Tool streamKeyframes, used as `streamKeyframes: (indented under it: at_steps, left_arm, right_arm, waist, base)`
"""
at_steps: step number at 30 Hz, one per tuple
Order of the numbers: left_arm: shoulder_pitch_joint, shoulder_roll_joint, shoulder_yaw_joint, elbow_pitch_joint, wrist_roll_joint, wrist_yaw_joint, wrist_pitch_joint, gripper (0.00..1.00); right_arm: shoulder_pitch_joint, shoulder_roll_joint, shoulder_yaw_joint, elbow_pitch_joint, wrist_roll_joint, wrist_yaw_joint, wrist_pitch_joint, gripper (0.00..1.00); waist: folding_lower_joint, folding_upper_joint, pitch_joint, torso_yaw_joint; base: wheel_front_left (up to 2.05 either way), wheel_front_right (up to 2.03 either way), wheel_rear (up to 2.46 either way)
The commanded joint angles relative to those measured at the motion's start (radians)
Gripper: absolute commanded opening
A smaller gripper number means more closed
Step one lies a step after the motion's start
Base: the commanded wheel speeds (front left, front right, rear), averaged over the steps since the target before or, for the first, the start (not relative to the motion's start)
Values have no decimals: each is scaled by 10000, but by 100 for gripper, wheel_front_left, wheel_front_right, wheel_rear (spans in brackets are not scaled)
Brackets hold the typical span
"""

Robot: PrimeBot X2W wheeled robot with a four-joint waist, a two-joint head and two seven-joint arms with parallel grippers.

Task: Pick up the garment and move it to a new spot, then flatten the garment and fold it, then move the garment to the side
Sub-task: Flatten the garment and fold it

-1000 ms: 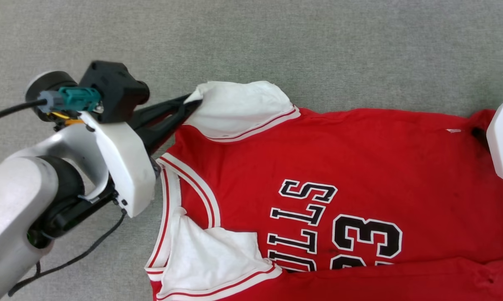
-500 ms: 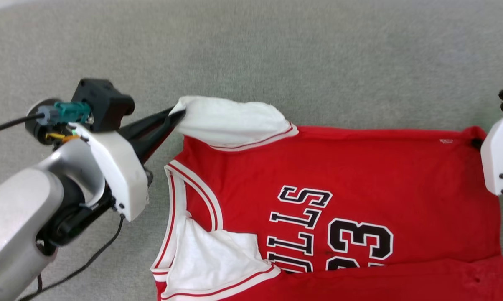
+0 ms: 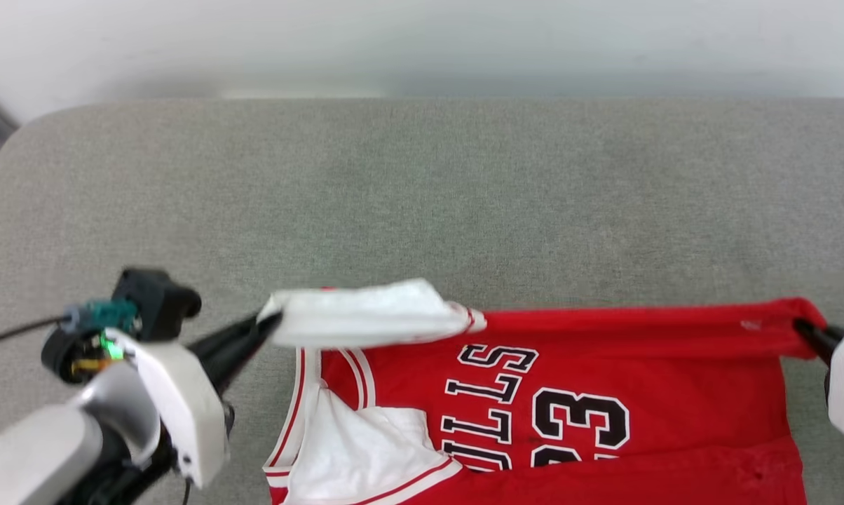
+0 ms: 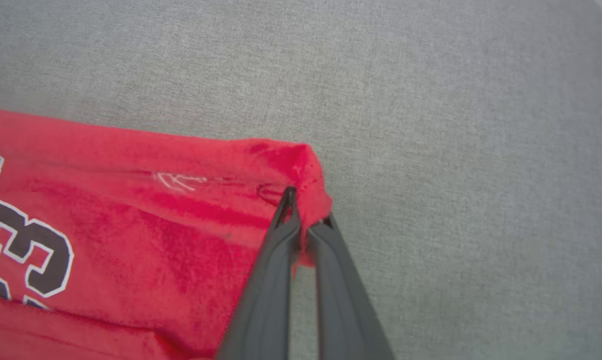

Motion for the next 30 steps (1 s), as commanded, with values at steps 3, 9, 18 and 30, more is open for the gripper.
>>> streamKeyframes:
  at_steps: [3, 9, 18, 30]
  left_arm:
    - [613, 175, -109, -177, -149, 228, -183, 0]
    - [1857, 449, -487, -206, -348, 537, -507, 0]
    - [2313, -91, -1325, 905, 270, 285, -634, 0]
    - [1845, -1229, -1967, 2635, 1143, -332, -901, 32]
  right_arm:
    - [771, 29, -186, -351, 69, -7, -135, 0]
    - [1969, -3, -222, -1049, -63, -7, 131, 0]
    - [2636, -435, 342, -1414, -643, -9, 157, 0]
    - [2201, -674, 1655, -1163, -932, -6, 47, 100]
  waist:
    - [1, -1, -144, -16]
    - [1, -1, -215, -66]
    - [1, -1, 12, 6]
    - [1, -1, 110, -78]
  base:
    - [0, 0, 0]
    - [0, 0, 0]
    - [0, 0, 0]
    - [0, 0, 0]
